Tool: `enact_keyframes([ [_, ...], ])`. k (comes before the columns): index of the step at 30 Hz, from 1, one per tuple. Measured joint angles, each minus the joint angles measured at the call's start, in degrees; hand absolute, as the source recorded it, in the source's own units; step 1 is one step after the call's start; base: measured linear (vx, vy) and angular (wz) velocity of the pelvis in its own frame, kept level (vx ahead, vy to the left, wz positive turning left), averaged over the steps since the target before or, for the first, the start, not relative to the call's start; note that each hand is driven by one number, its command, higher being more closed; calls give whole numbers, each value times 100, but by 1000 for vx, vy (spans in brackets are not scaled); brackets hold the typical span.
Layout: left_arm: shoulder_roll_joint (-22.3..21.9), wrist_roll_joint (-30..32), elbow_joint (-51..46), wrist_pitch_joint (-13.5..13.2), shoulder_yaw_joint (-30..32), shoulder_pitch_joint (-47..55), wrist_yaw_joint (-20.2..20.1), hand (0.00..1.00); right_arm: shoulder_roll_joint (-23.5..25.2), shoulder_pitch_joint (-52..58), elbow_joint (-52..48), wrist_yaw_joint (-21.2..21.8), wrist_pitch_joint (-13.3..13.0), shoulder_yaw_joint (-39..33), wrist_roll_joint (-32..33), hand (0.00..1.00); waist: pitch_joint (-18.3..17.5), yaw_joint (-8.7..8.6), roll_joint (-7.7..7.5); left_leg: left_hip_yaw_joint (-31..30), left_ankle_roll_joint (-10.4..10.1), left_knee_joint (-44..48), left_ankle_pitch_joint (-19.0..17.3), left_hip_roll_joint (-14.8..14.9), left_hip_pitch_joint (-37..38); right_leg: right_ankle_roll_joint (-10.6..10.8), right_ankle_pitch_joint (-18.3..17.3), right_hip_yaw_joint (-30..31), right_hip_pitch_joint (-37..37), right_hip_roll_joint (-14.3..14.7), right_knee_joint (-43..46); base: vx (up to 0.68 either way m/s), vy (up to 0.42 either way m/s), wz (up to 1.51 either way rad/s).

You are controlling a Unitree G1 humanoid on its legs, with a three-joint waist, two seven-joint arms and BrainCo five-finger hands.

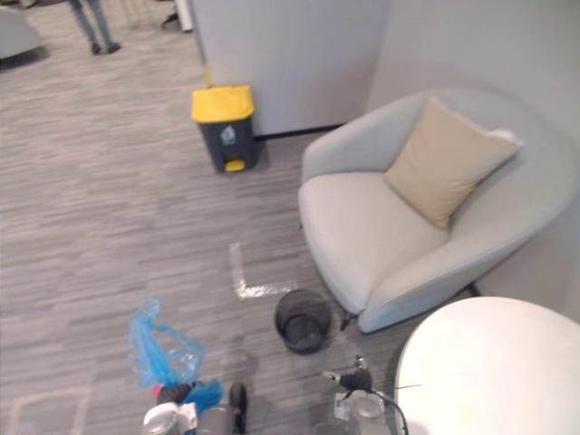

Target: Gather rubbish on tea table into small bin, then transfer packed bag to large trash can.

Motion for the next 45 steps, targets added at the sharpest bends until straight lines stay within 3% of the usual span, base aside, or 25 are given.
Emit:
enact_keyframes([
  [1, 0, 1, 3, 15, 11, -33, -10, 100, 22, -28, 8, -25, 20, -16, -6, 0, 20, 4, -2, 210, 84, 117, -130, 19, -12, -70, 44, -134, -32, -33, -4, -306, -94, 100],
  [4, 20, 9, -20, 15, 30, -130, -20, 100, 70, -58, -66, -154, 33, -168, 0, 0, 146, -13, -222, 1048, 327, 1571, -1108, 41, -54, -108, 255, -610, -63, -413, -46, -181, -23, 78],
  [7, -76, 9, 23, 17, -51, -157, -31, 100, 104, -11, -41, -183, 35, -247, 1, 0, 155, -162, -236, 1461, 244, 2254, -1906, 258, 316, 82, 461, -1137, -18, -692, -263, -170, 117, 91],
  [9, -77, 9, 92, 25, -60, -166, -33, 100, 140, -6, -28, -187, 34, -325, 1, 0, 123, -208, -165, 1614, 170, 1942, -2104, 316, 622, 220, 596, -1324, 52, -717, -454, -97, 201, 73],
  [10, -43, 11, 140, 36, -83, -165, -34, 100, 149, 14, 5, -183, 40, -417, 4, 0, 114, -214, -117, 1653, 3, 1241, -2151, 194, 863, 365, 681, -1346, 44, -688, -552, -87, 253, 62],
  [11, 93, 13, 227, 53, -220, -199, -28, 100, 267, -1, 24, -174, 85, -429, 8, 0, 97, -183, -217, 1613, 85, 901, -1919, 2, 923, 385, 870, -1327, 95, -737, -801, -61, 213, 47],
  [13, 308, 21, 290, 97, -389, -189, -31, 100, 375, 1, 36, -177, 96, -430, 7, 0, 68, -186, -269, 1521, 168, 738, -1813, -194, 963, 503, 1108, -1326, 274, -768, -1228, -10, 203, 28],
  [18, 494, 18, 354, 102, -434, -119, -29, 100, 369, -147, 264, -177, 99, -430, -7, 0, 82, -155, -260, 1440, 296, 808, -1879, -427, 991, 649, 1346, -1334, 532, -888, -1581, -7, 138, 12],
  [23, 512, 12, 337, 81, -285, -30, -26, 100, 301, -142, 310, -181, 107, -466, -50, 0, 143, -169, -361, 1191, 572, 1690, -2648, -612, 701, 1106, 559, -1355, 329, -1376, -451, 45, 102, 24],
  [25, 541, 9, 349, 97, -296, -38, -20, 100, 198, -52, 309, -177, 113, -465, -51, 0, 193, -246, -369, 888, 681, 1967, -2974, -709, 781, 767, 661, -684, -276, -1672, 1329, 164, 117, 54],
  [26, 530, 8, 335, 95, -292, -49, -20, 100, 205, -33, 241, -172, 119, -510, -51, 0, 197, -265, -373, 839, 709, 1969, -2992, -695, 834, 750, 574, -491, -444, -1621, 1604, 244, 103, 54],
  [27, 573, 2, 343, 113, -274, -44, -14, 100, 212, -36, 232, -176, 98, -577, -48, 0, 274, -276, -344, 662, 732, 1953, -3057, -596, 979, 737, 293, -158, -738, -1301, 2087, 290, 4, 46],
  [28, 606, -1, 343, 118, -274, -41, -1, 100, 219, -32, 243, -178, 101, -578, -48, 0, 295, -255, -389, 540, 709, 1865, -3112, -555, 1136, 718, 181, -119, -956, -1083, 2190, 290, 4, 41],
  [29, 608, -2, 344, 118, -272, -40, -1, 100, 221, -32, 247, -180, 101, -577, -47, 0, 295, -250, -392, 531, 713, 1846, -3115, -549, 1161, 712, 178, -124, -988, -1058, 2183, 352, -58, 42],
  [30, 568, -2, 360, 142, -274, -66, 0, 100, 221, -65, 249, -179, 84, -587, -22, 0, 317, -263, -410, 481, 682, 1635, -3170, -494, 1451, 595, 175, -323, -1390, -825, 1907, 307, -60, 30],
  [33, 560, 0, 460, 158, -276, -208, -12, 100, 206, -149, 251, -176, 88, -622, -8, 0, 355, -316, -351, 367, 501, 1225, -3200, -402, 1952, 274, 613, -601, -1712, -391, 634, 498, -93, 41],
  [34, 564, 0, 499, 158, -277, -249, -27, 100, 209, -132, 247, -172, 85, -657, 17, 0, 344, -336, -364, 217, 356, 1026, -3266, -392, 2242, 54, 1276, -534, -1751, -222, 76, 711, -153, 71],
  [35, 479, 4, 589, 163, -276, -318, -31, 100, 181, -162, 236, -171, 86, -694, 9, 0, 325, -437, -282, 44, 300, 1035, -3279, -289, 2431, -239, 1458, -564, -1649, -148, 236, 607, -133, 64],
  [36, 436, 5, 575, 157, -277, -322, -35, 100, 164, -190, 233, -172, 100, -729, 4, 0, 315, -382, -208, 9, 199, 1070, -3214, -185, 2427, -293, 1405, -617, -1617, -151, 314, 620, -159, 58],
  [37, 349, 7, 560, 140, -275, -352, -38, 100, 187, -203, 187, -172, 87, -863, 4, 0, 322, -342, -148, -57, -92, 1275, -2950, -153, 2402, -333, 1084, -704, -1522, -202, 525, 585, -191, 36],
  [39, 189, 6, 507, 142, -246, -359, -36, 100, 176, -133, 167, -172, 113, -886, 9, 0, 325, -422, -72, -68, -98, 2265, -2561, -87, 2159, -343, 825, -924, -1077, -176, 425, 621, -196, 39],
  [40, 84, 5, 431, 144, -154, -330, -36, 100, 208, -80, 76, -179, 127, -833, 14, 0, 333, -437, -44, -17, -129, 3492, -2063, 47, 1720, -348, 768, -934, -615, -34, 55, 536, -105, -7],
  [41, 43, 1, 326, 142, -152, -245, -44, 100, 311, -53, -54, -185, 142, -758, 18, 0, 343, -330, -34, 175, -94, 4473, -2147, 266, 1310, -371, 749, -786, -205, 141, -298, 522, -75, -34],
  [43, 10, 2, 183, 138, -151, -285, -43, 100, 408, -145, -69, -189, 142, -772, 63, 0, 374, -212, -93, 462, -15, 5085, -2623, 452, 760, -384, 741, -540, 262, 264, -706, 452, -14, -70],
  [45, -11, -1, 76, 127, -139, -312, -43, 100, 483, -218, -72, -192, 154, -782, 75, 0, 416, -155, -173, 766, 39, 4629, -2932, 498, 384, -381, 743, -310, 542, 223, -849, 386, 54, -71],
])
